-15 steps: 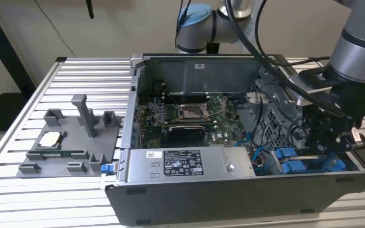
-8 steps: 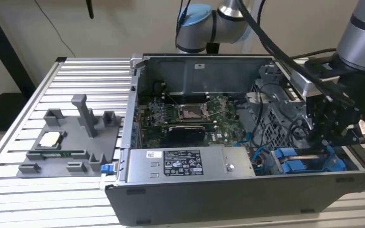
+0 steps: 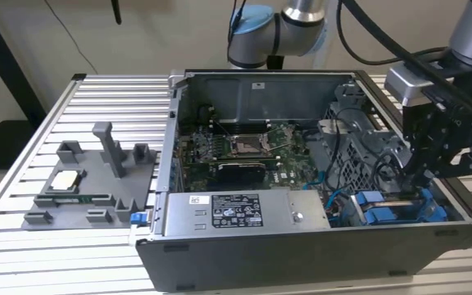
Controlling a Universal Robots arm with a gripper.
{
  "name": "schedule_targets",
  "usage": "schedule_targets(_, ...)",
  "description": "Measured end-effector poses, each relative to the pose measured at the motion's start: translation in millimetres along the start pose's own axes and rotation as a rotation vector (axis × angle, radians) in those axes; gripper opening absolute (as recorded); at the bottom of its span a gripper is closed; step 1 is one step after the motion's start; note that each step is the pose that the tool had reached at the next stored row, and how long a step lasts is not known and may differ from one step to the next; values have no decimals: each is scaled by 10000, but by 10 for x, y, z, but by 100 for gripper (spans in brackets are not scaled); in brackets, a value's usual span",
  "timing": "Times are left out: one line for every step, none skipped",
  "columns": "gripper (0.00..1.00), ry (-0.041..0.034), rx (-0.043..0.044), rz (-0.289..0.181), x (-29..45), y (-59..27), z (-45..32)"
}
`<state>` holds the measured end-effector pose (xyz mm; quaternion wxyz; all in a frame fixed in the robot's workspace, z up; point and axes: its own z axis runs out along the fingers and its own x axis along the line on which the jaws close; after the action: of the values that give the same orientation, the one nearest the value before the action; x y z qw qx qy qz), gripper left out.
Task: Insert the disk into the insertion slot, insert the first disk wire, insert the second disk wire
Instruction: 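Insert the first disk wire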
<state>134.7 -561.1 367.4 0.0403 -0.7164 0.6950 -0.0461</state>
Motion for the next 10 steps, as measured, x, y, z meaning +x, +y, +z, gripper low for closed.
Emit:
schedule_targets(26,-2,-14,0,0,-3,-23)
schedule_targets(26,-1,-27,0,1,-5,-43)
schedule_targets(26,-2,-38,0,1,-7,-61)
schedule_targets(26,-3,-48,0,1,-9,-75)
schedule_targets(26,-3,-54,0,1,-10,-84)
schedule_targets(26,-4,-55,0,1,-11,-87)
schedule_targets(26,-5,-56,0,1,-11,-87)
schedule_targets(26,-4,-56,0,1,-11,-87)
schedule_targets(26,-3,-56,0,1,-11,-87)
schedule_targets(26,-2,-57,0,1,-11,-87)
